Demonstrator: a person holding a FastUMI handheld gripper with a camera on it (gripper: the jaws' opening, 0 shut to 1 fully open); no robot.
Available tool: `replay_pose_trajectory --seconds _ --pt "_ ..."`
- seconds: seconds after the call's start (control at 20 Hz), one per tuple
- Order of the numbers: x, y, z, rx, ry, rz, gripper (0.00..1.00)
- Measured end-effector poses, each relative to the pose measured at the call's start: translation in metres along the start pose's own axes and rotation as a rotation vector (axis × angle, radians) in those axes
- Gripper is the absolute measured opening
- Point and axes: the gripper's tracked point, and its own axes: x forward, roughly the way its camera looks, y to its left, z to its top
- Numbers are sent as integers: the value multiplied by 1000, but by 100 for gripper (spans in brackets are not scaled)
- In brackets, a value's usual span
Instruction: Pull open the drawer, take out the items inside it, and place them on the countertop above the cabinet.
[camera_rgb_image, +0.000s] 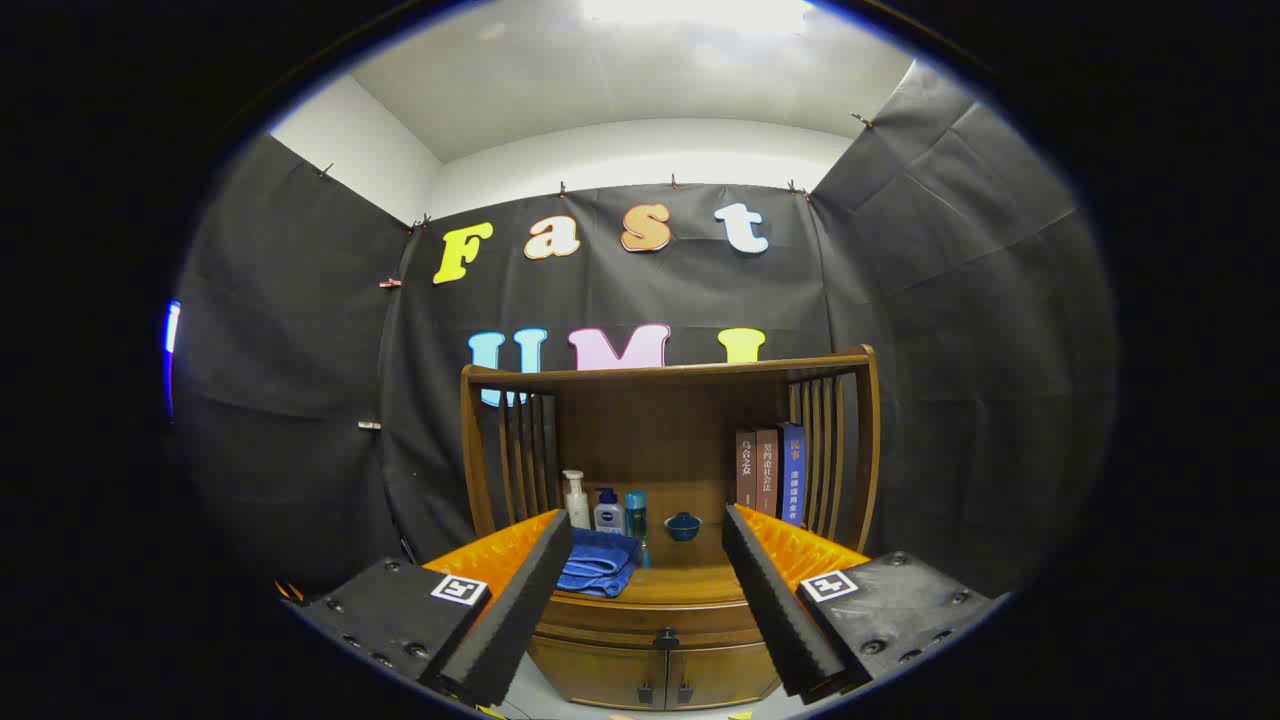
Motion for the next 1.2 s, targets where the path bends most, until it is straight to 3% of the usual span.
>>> replay_pose_trajectory --seconds 1.2 --pt "15 -3 -7 -39 30 -4 98"
